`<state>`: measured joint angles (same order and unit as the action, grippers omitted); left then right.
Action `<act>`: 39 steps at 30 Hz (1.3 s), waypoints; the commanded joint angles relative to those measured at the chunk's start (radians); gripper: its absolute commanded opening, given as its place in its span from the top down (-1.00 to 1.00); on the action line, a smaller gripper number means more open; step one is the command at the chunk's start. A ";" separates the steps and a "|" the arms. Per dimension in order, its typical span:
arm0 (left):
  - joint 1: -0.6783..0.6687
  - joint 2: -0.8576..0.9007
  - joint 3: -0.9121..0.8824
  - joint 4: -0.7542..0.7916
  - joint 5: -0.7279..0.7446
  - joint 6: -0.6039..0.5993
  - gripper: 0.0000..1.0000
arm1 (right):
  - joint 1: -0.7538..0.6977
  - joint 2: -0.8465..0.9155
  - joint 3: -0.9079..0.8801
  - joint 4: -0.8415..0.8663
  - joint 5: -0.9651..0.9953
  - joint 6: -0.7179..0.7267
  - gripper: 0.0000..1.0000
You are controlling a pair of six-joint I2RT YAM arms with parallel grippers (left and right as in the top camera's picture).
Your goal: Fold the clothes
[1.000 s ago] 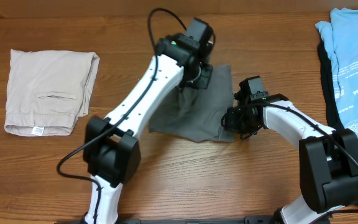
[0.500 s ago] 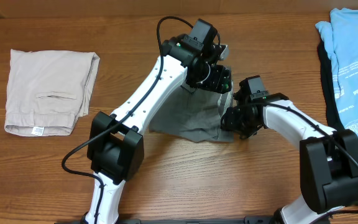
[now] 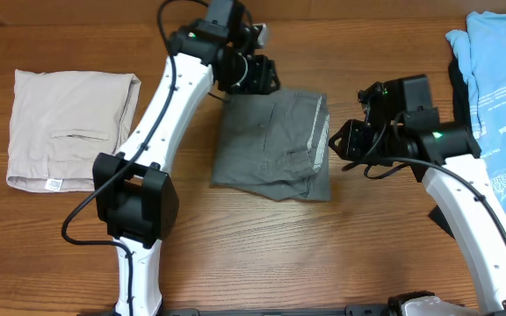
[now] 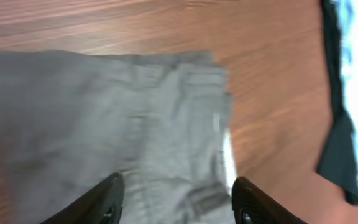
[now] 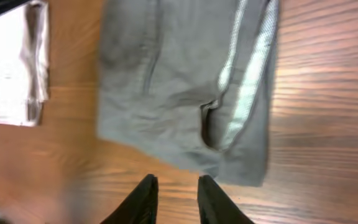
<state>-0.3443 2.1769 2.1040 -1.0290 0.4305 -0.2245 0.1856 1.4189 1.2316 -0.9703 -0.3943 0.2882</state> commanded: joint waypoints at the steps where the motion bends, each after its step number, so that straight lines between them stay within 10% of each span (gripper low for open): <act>1: -0.013 -0.011 0.018 -0.010 -0.102 0.038 -0.21 | 0.013 0.059 -0.005 0.007 -0.008 -0.005 0.49; 16: -0.006 -0.011 0.018 -0.210 -0.323 0.038 -0.24 | 0.016 0.433 -0.033 0.470 0.000 0.037 0.30; 39: -0.007 -0.011 0.018 -0.231 -0.327 0.037 -0.22 | 0.016 0.544 -0.034 0.555 -0.020 0.051 0.37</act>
<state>-0.3515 2.1769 2.1048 -1.2610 0.1150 -0.2062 0.1970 1.9537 1.2022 -0.4286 -0.3950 0.3225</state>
